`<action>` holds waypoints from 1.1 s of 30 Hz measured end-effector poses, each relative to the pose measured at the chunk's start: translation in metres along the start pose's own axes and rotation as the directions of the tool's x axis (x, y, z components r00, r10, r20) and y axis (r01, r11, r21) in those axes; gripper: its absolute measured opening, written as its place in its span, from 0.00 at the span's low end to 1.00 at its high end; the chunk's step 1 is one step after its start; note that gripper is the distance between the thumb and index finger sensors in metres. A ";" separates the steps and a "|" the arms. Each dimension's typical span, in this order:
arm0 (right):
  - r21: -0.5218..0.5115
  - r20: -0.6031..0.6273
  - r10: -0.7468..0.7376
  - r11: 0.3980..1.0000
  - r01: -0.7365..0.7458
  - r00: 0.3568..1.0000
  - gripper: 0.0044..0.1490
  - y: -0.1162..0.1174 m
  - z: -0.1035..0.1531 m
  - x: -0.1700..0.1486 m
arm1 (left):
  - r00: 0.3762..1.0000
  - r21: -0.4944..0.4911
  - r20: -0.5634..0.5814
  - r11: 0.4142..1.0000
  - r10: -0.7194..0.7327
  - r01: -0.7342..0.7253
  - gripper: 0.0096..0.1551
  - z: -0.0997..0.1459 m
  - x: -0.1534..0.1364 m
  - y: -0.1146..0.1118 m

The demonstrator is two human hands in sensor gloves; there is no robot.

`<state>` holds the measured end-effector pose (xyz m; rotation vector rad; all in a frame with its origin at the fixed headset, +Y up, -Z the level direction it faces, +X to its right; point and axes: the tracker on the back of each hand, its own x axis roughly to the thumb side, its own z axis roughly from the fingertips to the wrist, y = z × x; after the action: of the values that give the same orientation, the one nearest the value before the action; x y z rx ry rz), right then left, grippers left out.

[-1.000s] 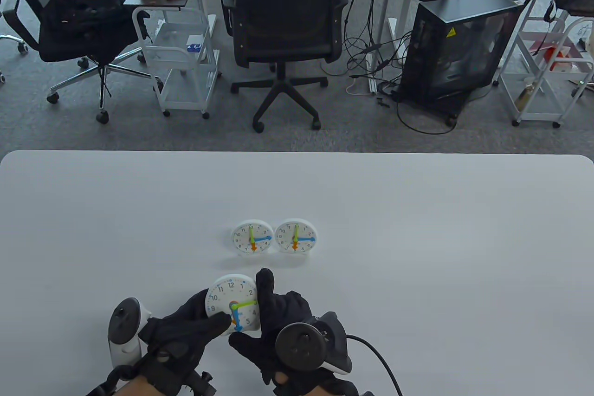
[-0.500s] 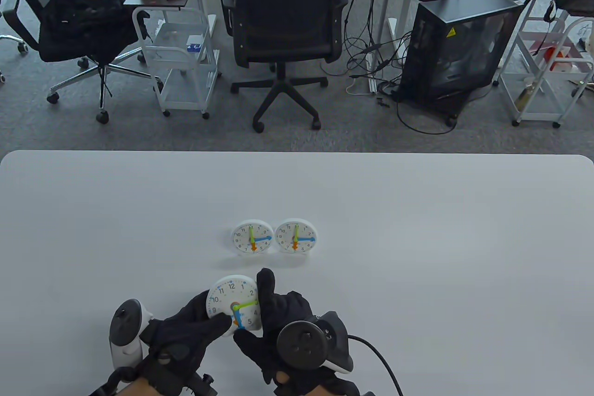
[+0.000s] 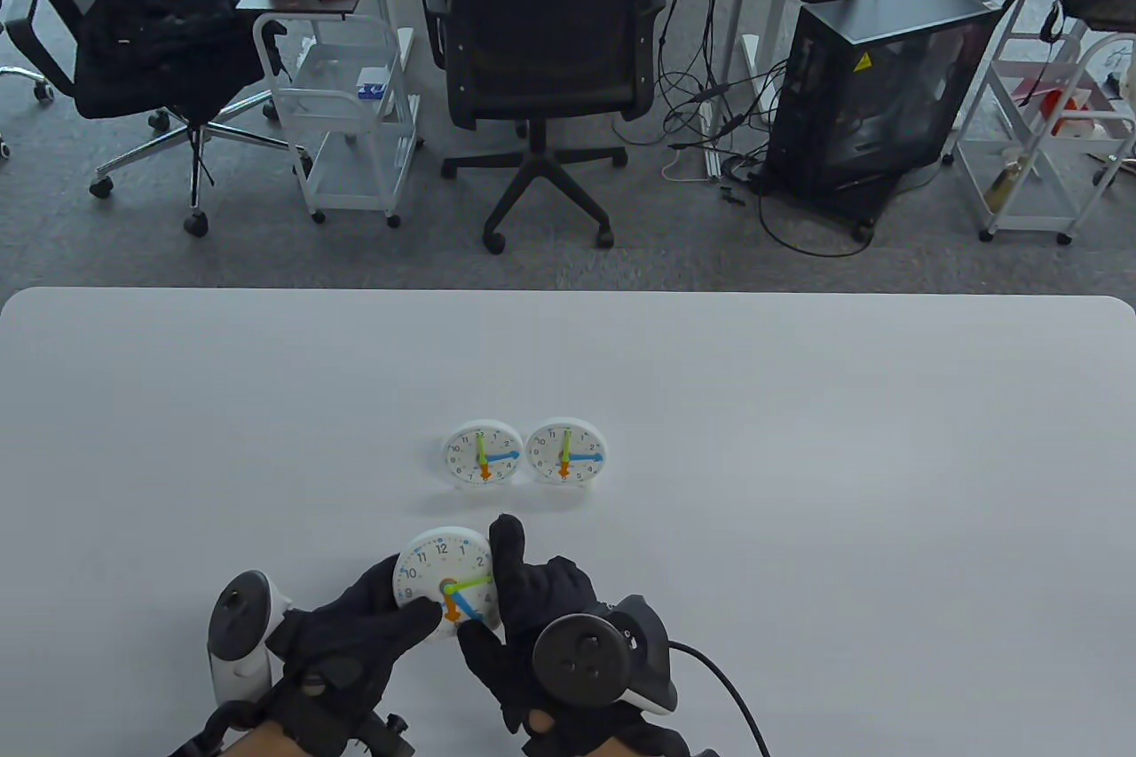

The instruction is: Turn clock hands to synchronize teaching clocks

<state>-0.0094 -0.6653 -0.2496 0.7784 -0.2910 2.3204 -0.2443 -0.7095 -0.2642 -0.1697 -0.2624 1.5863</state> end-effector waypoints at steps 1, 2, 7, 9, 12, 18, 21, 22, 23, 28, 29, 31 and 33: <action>-0.003 0.000 -0.002 1.000 0.002 1.000 0.61 0.000 0.000 0.000 | 1.000 -0.001 0.001 1.000 -0.003 0.003 0.31 0.000 0.000 0.000; -0.006 0.000 -0.004 1.000 0.004 1.000 0.60 -0.001 0.000 0.000 | 1.000 -0.001 0.001 1.000 -0.004 0.004 0.31 0.000 0.000 0.000; -0.024 0.005 -0.009 1.000 0.009 1.000 0.56 -0.002 0.001 0.000 | 1.000 -0.003 0.001 1.000 -0.003 0.003 0.31 0.000 0.000 0.000; -0.031 0.005 -0.010 0.999 0.010 1.000 0.54 -0.003 0.001 -0.001 | 1.000 -0.007 0.000 1.000 -0.002 0.002 0.31 -0.001 0.000 0.000; -0.036 0.005 -0.012 0.999 0.012 1.000 0.52 -0.003 0.001 -0.001 | 1.000 -0.009 -0.004 1.000 0.004 -0.004 0.31 0.000 -0.001 -0.001; -0.059 0.010 -0.015 0.998 0.016 1.000 0.49 -0.005 0.001 -0.002 | 1.000 -0.017 -0.007 1.000 0.009 -0.009 0.30 -0.001 -0.001 -0.001; -0.068 0.013 -0.009 0.998 0.010 1.000 0.48 -0.006 0.002 -0.002 | 1.000 -0.018 -0.006 1.000 0.009 -0.009 0.30 -0.001 -0.001 -0.001; -0.072 0.014 -0.009 0.997 0.010 1.000 0.47 -0.006 0.001 -0.002 | 1.000 -0.019 -0.005 1.000 0.007 -0.007 0.30 -0.001 -0.001 -0.001; -0.076 0.014 -0.010 0.997 0.011 1.000 0.47 -0.007 0.002 -0.002 | 1.000 -0.023 -0.005 1.000 0.008 -0.008 0.30 -0.001 -0.001 -0.002; -0.101 0.022 -0.009 0.995 0.011 1.000 0.45 -0.008 0.002 -0.002 | 1.000 -0.034 -0.004 0.999 0.011 -0.011 0.31 -0.001 -0.001 -0.002; -0.105 0.024 -0.007 0.994 0.010 1.000 0.44 -0.009 0.002 -0.002 | 1.000 -0.035 -0.002 0.999 0.009 -0.009 0.31 -0.001 -0.001 -0.002; -0.114 0.026 -0.005 0.993 0.008 1.000 0.44 -0.010 0.002 -0.002 | 1.000 -0.041 -0.002 0.999 0.010 -0.010 0.31 -0.002 -0.001 -0.002; -0.118 0.027 -0.005 0.993 0.008 1.000 0.43 -0.010 0.002 -0.002 | 1.000 -0.044 -0.004 0.999 0.014 -0.015 0.31 -0.002 -0.002 -0.003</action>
<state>-0.0007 -0.6596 -0.2488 0.7510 -0.4328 2.2654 -0.2413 -0.7109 -0.2651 -0.2092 -0.2938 1.5951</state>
